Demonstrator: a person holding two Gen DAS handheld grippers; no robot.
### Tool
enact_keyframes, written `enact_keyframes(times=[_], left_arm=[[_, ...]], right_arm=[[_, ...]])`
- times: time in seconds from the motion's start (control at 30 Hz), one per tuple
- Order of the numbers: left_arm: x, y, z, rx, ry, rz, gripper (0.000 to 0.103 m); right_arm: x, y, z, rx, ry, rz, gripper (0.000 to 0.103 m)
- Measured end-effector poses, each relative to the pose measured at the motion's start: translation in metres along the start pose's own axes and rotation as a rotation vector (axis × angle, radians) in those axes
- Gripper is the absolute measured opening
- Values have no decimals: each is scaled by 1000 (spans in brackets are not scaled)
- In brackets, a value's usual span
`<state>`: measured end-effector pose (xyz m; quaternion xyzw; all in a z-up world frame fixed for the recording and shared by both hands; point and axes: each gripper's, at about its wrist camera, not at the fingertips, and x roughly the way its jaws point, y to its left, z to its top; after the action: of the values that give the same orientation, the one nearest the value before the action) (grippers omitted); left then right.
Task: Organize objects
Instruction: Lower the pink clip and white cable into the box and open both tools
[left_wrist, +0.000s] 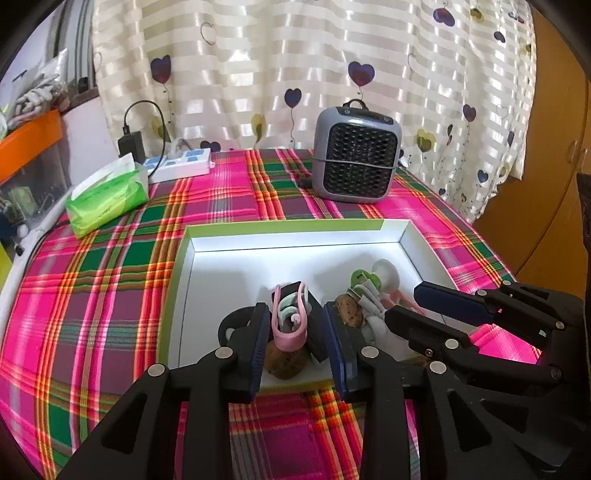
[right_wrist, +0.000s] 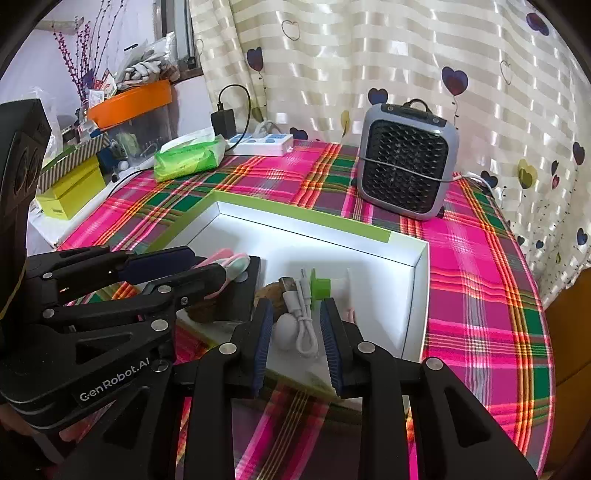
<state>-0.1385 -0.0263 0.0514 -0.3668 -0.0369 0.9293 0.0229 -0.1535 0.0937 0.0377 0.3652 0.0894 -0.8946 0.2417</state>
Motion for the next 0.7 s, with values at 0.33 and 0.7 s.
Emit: enact_keyframes(times=[0.33,0.7], left_arm=[[-24,-1,-9,-5,-26,16,31],[-48,-9,-20,-1,-46,24,31]], right_arm=[[-20,9,-6,-10,-29,4,28],[-43,18,-18,-16,-54,5,28]])
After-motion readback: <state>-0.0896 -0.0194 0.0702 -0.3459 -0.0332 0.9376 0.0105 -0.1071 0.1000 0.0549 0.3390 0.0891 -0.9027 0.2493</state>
